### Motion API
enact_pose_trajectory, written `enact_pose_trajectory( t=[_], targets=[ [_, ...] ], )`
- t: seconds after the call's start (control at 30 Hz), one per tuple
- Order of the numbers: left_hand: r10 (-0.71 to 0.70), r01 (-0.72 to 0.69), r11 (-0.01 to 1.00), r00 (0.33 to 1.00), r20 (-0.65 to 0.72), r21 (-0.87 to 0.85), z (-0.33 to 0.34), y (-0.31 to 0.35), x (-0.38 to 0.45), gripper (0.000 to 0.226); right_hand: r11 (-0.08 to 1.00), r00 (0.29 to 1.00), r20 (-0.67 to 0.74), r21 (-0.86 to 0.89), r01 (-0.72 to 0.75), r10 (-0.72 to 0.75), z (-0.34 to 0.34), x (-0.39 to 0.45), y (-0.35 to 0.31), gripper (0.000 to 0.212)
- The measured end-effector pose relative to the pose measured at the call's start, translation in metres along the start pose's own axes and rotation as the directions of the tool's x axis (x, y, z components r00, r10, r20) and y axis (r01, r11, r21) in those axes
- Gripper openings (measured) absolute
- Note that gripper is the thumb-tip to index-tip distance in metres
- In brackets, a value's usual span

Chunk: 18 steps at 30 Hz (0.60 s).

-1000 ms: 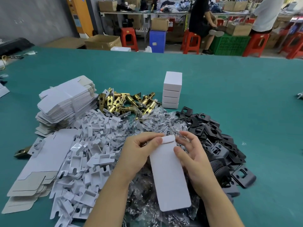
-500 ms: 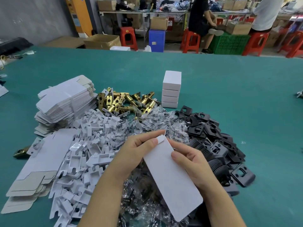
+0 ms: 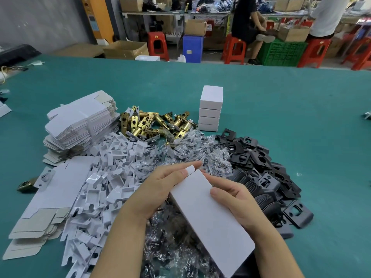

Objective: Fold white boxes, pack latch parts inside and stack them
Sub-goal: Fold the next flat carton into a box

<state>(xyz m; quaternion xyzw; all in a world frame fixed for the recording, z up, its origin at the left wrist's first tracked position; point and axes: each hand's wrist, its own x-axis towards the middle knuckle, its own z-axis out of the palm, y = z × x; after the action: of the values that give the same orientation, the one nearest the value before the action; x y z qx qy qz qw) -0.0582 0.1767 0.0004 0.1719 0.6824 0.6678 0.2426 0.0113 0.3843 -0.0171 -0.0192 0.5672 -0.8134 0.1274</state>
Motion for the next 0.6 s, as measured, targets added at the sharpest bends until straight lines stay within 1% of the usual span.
enact_pose_trajectory(
  t=[0.13,0.27,0.37,0.43,0.6],
  targets=[
    [-0.009,0.008,0.999,0.999,0.035,0.039,-0.0007,-0.0007,-0.0002,0.044,1.000,1.000,0.017,0.017,0.017,-0.017,0.0023,-0.0005,-0.0014,0.041],
    [-0.050,0.045,0.995,0.997,0.059,0.094,-0.0010,-0.0026,0.0006,0.048,1.000,1.000,0.003,-0.010,-0.012,0.012,0.0021,-0.0018,-0.0028,0.044],
    [-0.062,0.054,0.993,0.996,0.071,0.107,0.0006,-0.0028,-0.0011,0.047,0.999,1.000,0.001,-0.024,-0.024,0.024,0.0011,-0.0029,-0.0054,0.039],
    [-0.065,0.055,0.991,0.995,0.081,0.118,0.0013,-0.0023,-0.0025,0.053,0.999,1.000,0.008,-0.031,-0.024,0.024,0.0012,-0.0034,-0.0073,0.039],
    [-0.055,0.022,0.984,0.981,0.187,0.174,0.0025,0.0045,-0.0057,0.060,0.999,1.000,-0.005,-0.045,-0.030,0.030,0.0025,-0.0038,-0.0102,0.038]
  ],
)
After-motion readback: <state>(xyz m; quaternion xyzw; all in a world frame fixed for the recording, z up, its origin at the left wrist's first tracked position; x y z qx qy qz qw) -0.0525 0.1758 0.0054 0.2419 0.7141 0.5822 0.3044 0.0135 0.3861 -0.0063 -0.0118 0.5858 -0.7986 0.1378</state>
